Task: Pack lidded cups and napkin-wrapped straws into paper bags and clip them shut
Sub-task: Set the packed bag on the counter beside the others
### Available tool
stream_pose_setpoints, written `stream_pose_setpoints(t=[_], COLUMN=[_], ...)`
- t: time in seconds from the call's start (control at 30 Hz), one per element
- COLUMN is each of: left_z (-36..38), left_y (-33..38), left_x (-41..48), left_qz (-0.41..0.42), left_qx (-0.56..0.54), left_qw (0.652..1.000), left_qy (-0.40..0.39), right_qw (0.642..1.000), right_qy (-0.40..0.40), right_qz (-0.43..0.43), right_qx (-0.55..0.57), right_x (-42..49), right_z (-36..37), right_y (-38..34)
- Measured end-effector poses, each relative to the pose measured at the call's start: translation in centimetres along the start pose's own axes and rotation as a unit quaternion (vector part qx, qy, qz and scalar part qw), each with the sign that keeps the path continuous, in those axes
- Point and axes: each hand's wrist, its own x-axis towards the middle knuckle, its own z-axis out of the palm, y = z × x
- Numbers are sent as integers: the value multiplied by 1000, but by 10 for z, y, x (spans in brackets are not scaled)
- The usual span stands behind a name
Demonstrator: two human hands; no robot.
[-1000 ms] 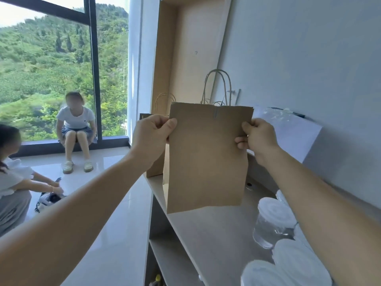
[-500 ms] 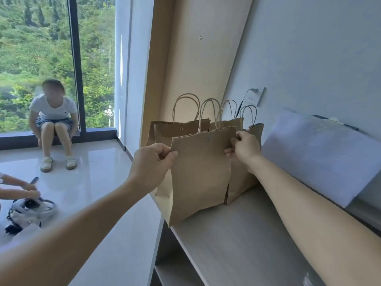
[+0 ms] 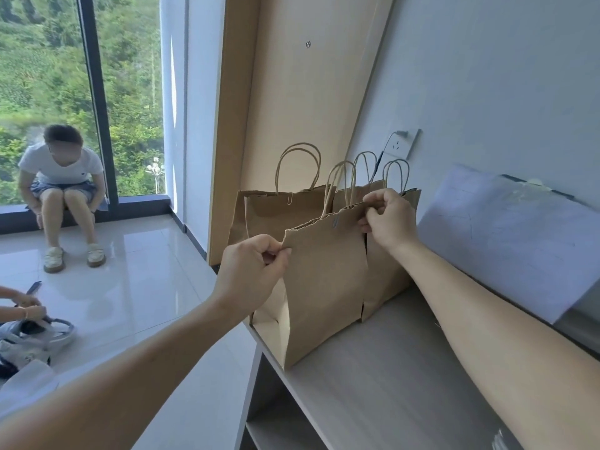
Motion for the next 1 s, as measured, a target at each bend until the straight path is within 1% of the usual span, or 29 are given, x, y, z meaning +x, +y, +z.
stream_pose_setpoints(t=[0.23, 0.33, 0.4, 0.47, 0.5, 0.57, 0.63, 0.7, 0.73, 0.8, 0.87, 1.0], left_z=[1, -2, -3, -3, -1, 6, 17, 34, 43, 64, 87, 135], left_y=[-4, -1, 2, 6, 10, 19, 37, 56, 66, 89, 115, 173], left_x=[3, 9, 11, 12, 13, 15, 11, 2, -4, -18, -33, -82], left_qz=[2, 17, 41, 90, 123, 209, 293, 340, 339, 312, 282, 271], left_qx=[13, 29, 54, 130, 182, 263, 301, 316, 322, 337, 339, 334], left_qw=[999, 998, 997, 987, 976, 941, 906, 886, 884, 882, 879, 854], left_qy=[-39, -46, -45, -31, -6, 45, 59, 20, -16, -105, -181, -292], right_qw=[1000, 999, 996, 994, 994, 990, 985, 977, 970, 955, 946, 932], right_qy=[-16, -10, 1, -5, -14, -35, -62, -102, -123, -154, -166, -160], right_qz=[12, -3, -22, -28, -27, -26, -17, 4, 15, 41, 70, 129], right_qx=[-21, -43, -82, -103, -109, -130, -160, -189, -208, -249, -270, -299], right_x=[-14, -19, -23, -31, -36, -47, -61, -77, -86, -108, -135, -205], right_z=[0, -5, -12, -20, -25, -39, -60, -87, -104, -142, -182, -269], right_y=[5, 1, -1, -3, -3, -4, -4, -4, -4, -4, -3, 3])
